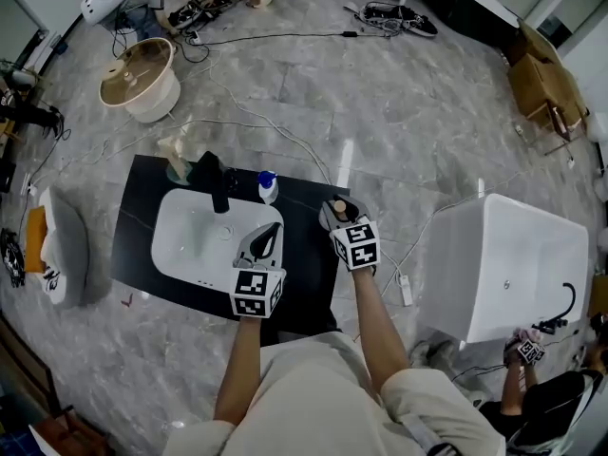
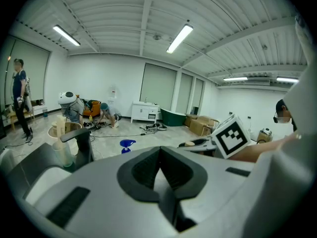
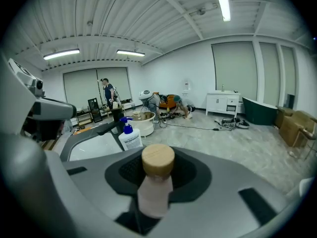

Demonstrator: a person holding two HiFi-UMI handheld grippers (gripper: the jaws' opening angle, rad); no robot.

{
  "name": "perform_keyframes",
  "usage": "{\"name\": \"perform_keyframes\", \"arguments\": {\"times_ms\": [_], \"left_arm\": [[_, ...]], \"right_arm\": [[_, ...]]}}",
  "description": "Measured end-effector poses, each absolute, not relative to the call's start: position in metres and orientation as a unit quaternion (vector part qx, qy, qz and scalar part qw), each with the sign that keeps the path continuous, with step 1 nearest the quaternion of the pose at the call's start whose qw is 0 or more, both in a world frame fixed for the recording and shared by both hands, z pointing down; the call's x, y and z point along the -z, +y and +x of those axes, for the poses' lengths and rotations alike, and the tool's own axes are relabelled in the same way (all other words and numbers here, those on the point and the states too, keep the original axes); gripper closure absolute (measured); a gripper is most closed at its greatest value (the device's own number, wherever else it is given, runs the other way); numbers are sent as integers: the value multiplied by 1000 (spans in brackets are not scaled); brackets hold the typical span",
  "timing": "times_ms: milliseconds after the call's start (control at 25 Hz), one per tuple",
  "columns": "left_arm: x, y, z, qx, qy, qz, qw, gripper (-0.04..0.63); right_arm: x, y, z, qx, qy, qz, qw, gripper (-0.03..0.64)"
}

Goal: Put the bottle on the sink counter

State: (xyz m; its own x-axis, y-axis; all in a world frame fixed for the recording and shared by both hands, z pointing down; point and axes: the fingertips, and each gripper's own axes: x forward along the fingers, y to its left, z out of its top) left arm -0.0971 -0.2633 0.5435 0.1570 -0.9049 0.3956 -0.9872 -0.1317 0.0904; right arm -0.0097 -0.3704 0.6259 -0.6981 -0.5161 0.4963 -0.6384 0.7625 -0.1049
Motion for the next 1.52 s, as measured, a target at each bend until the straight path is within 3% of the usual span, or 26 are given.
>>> {"name": "perform_keyframes", "arguments": {"times_ms": [800, 1520], "left_arm": [[-541, -255, -59, -135, -631, 745, 170, 589], [-548, -236, -49, -134, -629, 743, 186, 589]], "right_arm": [[-670, -414, -40, -77, -934, 252, 242, 512], [-704, -420, -38, -121, -924, 260, 255, 512]]}}
